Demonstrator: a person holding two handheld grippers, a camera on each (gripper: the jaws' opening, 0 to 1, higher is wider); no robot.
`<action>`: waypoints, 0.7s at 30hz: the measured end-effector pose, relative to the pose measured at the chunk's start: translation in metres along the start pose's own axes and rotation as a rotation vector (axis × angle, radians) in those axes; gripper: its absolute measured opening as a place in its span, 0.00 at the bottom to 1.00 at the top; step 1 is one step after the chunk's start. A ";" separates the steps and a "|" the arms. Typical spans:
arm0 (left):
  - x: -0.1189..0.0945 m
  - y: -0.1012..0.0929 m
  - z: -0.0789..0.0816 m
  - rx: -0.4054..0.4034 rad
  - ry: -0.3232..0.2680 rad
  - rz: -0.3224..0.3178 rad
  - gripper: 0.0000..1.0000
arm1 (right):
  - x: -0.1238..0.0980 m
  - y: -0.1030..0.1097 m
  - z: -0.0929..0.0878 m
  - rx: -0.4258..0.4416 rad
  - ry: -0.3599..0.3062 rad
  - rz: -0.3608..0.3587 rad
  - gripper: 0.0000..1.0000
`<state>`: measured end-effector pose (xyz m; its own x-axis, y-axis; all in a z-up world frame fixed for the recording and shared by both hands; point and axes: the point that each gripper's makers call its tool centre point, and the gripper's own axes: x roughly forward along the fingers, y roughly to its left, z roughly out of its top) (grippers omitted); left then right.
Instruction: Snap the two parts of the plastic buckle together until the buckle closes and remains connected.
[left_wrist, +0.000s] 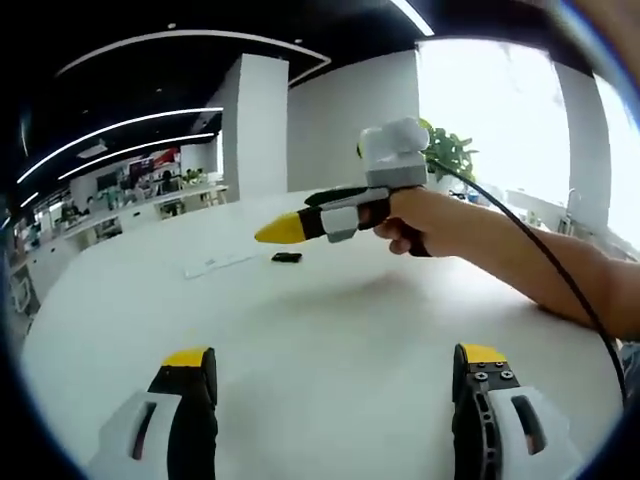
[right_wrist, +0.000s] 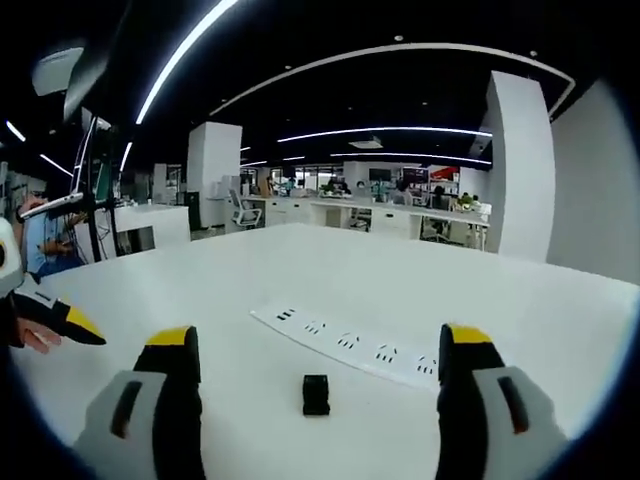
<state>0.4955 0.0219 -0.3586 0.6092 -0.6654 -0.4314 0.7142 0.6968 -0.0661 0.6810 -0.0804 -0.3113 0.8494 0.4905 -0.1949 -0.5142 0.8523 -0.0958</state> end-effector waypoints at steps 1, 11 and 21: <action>-0.001 -0.002 0.001 0.000 -0.006 -0.010 0.95 | 0.001 -0.001 0.000 -0.002 0.002 -0.001 0.96; -0.008 -0.018 0.012 -0.048 -0.083 -0.105 0.74 | -0.006 -0.016 -0.001 -0.016 0.014 -0.093 1.00; -0.009 -0.007 0.026 -0.132 -0.133 -0.054 0.90 | -0.003 -0.013 -0.004 -0.015 0.025 -0.091 1.00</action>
<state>0.4938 0.0162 -0.3310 0.6178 -0.7260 -0.3019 0.7009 0.6826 -0.2070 0.6844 -0.0939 -0.3128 0.8897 0.4060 -0.2089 -0.4366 0.8904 -0.1290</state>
